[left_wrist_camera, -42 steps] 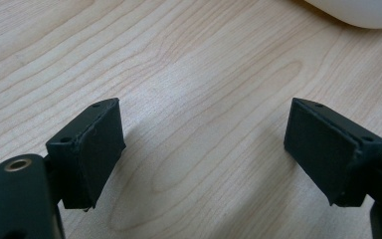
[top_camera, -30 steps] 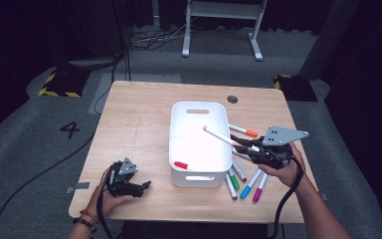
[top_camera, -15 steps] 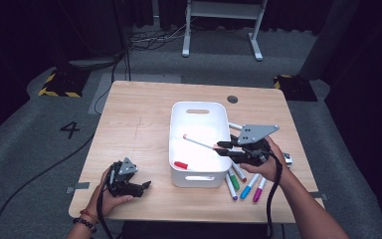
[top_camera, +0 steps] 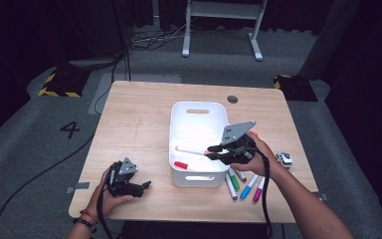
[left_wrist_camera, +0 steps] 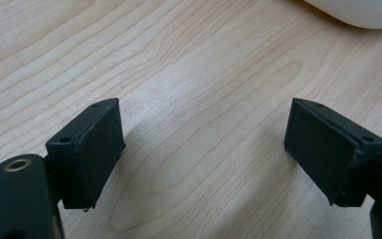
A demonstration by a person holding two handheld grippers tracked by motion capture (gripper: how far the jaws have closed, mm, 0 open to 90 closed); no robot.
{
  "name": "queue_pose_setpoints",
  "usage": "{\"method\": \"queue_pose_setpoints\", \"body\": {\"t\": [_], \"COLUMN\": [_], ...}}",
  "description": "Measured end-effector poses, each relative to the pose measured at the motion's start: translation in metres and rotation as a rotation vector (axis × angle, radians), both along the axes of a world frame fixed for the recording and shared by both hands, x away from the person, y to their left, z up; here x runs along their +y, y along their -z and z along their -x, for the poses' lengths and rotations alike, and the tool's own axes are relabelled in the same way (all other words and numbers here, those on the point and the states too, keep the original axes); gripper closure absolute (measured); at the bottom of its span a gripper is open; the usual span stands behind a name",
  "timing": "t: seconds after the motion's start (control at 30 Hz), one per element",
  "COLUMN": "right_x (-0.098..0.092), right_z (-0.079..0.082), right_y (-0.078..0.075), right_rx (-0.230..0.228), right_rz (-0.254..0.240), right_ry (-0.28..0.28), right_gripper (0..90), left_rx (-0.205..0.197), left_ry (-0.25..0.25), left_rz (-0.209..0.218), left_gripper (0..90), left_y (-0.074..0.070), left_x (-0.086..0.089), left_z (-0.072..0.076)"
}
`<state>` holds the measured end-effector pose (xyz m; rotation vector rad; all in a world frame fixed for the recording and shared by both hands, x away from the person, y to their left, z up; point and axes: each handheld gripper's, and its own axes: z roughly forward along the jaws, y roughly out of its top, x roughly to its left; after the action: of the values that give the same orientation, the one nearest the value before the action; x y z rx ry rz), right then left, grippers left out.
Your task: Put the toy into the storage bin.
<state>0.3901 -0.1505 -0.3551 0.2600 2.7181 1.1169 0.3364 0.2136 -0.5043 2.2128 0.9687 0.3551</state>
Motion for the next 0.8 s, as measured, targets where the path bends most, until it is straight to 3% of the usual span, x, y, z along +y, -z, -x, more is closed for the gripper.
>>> {"method": "queue_pose_setpoints", "body": {"t": [0.5, 0.8], "right_x": [0.007, 0.003], "right_z": [-0.003, -0.003], "right_y": [0.008, 0.011], "right_rx": [0.067, 0.069], "right_rz": [0.138, 0.166], "right_ry": [-0.046, -0.031], "right_gripper": [74.8, 74.6], "left_rx": [0.000, 0.000], "left_ry": [0.000, 0.000], "left_rz": [0.000, 0.000], "left_gripper": [16.0, 16.0], "left_y": [0.000, 0.000], "left_x": [0.000, 0.000], "left_z": [0.000, 0.000]}}
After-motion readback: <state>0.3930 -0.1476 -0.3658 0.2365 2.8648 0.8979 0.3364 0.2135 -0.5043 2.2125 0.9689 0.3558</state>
